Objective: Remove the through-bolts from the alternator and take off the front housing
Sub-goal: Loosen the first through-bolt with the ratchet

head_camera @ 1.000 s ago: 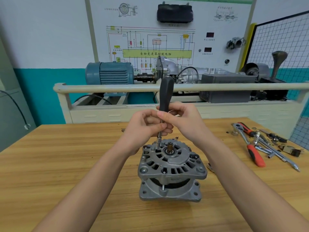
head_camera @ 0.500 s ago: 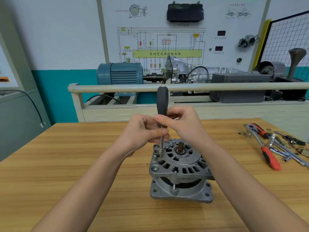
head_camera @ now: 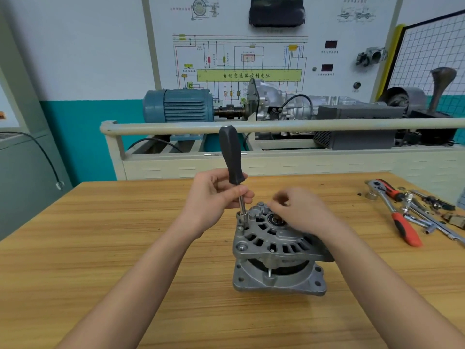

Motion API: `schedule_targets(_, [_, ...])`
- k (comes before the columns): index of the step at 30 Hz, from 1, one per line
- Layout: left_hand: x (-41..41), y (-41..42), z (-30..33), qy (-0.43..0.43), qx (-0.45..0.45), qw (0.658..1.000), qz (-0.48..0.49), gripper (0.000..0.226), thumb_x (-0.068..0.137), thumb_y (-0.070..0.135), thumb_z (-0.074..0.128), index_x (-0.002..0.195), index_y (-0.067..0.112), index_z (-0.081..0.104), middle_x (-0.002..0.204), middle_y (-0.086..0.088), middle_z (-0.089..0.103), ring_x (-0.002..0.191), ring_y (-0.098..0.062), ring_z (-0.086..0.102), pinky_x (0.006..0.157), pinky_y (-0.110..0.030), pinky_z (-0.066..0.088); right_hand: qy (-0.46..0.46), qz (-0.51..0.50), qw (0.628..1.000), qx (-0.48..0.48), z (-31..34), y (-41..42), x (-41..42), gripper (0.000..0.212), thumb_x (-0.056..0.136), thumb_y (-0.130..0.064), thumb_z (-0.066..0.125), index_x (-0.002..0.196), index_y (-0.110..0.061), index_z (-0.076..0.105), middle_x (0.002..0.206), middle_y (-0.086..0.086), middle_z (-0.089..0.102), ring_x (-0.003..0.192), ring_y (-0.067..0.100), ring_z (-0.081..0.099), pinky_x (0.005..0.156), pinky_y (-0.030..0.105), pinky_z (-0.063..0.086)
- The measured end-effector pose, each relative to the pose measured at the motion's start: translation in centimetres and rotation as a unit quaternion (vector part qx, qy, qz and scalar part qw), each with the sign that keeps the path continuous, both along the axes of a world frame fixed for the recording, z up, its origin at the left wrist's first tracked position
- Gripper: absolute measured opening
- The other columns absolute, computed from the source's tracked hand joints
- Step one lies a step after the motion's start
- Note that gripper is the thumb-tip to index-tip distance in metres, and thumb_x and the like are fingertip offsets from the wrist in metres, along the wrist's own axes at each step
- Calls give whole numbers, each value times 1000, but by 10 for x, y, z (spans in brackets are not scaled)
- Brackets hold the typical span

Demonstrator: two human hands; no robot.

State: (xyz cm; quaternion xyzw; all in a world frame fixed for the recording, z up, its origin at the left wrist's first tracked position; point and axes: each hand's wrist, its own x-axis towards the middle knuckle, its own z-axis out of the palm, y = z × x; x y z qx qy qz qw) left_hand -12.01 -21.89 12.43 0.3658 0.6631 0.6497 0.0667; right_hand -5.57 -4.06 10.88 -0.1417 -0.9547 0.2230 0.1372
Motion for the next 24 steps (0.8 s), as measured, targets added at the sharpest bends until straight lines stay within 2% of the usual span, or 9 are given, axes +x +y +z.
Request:
schedule_targets(2, [1,3,-5,4,-4,1000,-2,17,88,-2,61,99,11,63,79,-8,74,77,-19,73,70,-28,59,-25,27,999,2,-11,2,7,49,92,-54,50,124,-20,60,120,-3,64,100,13,57,85,31,47])
schedule_targets(4, [1,6,-9,-3,3,1000,-5,15,89,-2,59,99,9,62,80,-8,74,77,-18,72,67,-25,58,-41,73,996,20,-14,3,9,59,85,-60,55,129,-20,56,125,-4,58,108,15,55,90,32,46])
schedule_targets(8, [-2,6,-13,-34,32,999,-24,13,90,-4,56,99,4,60,74,-6,73,74,-18,72,63,-23,57,-30,84,996,15,-11,3,6,47,91,-41,60,132,-17,55,133,1,58,118,17,53,99,35,44])
schedule_targets(12, [0,6,-11,-43,49,996,-59,14,90,-4,56,100,4,61,76,-9,73,76,-23,73,65,-26,58,-14,85,996,17,-13,1,5,47,91,-37,61,134,-18,56,137,-3,56,125,16,52,105,37,41])
schedule_targets(14, [2,9,-9,-41,45,995,-84,15,90,-5,56,102,3,60,75,-10,73,73,-23,72,63,-25,57,-5,76,997,17,-14,-1,4,43,90,-38,61,130,-23,59,134,-5,58,122,15,53,103,39,43])
schedule_targets(18, [7,18,-6,-34,14,992,-118,19,90,-7,55,108,-1,57,71,-8,72,71,-24,72,67,-33,60,17,69,997,7,-15,-4,0,14,91,-32,61,103,-33,68,109,-11,69,103,17,62,87,38,50])
schedule_targets(20, [9,21,-6,-15,-6,993,-114,22,90,-6,55,110,2,56,72,-6,72,73,-23,72,72,-36,60,15,65,998,4,-14,-4,-2,16,91,-30,60,105,-34,67,105,-9,70,99,17,63,83,35,49])
schedule_targets(22, [10,22,-6,-10,-16,994,-110,22,91,-5,56,112,1,55,76,-10,73,75,-26,72,73,-36,60,7,57,998,12,-13,-4,-4,24,92,-26,60,115,-31,66,112,-5,69,103,20,62,85,36,49])
schedule_targets(24, [9,22,-5,-4,-26,994,-110,21,91,-5,56,111,0,55,78,-15,72,76,-30,72,74,-38,60,6,52,999,15,-11,-4,-6,24,92,-21,58,112,-30,67,111,-2,69,103,23,61,86,38,50])
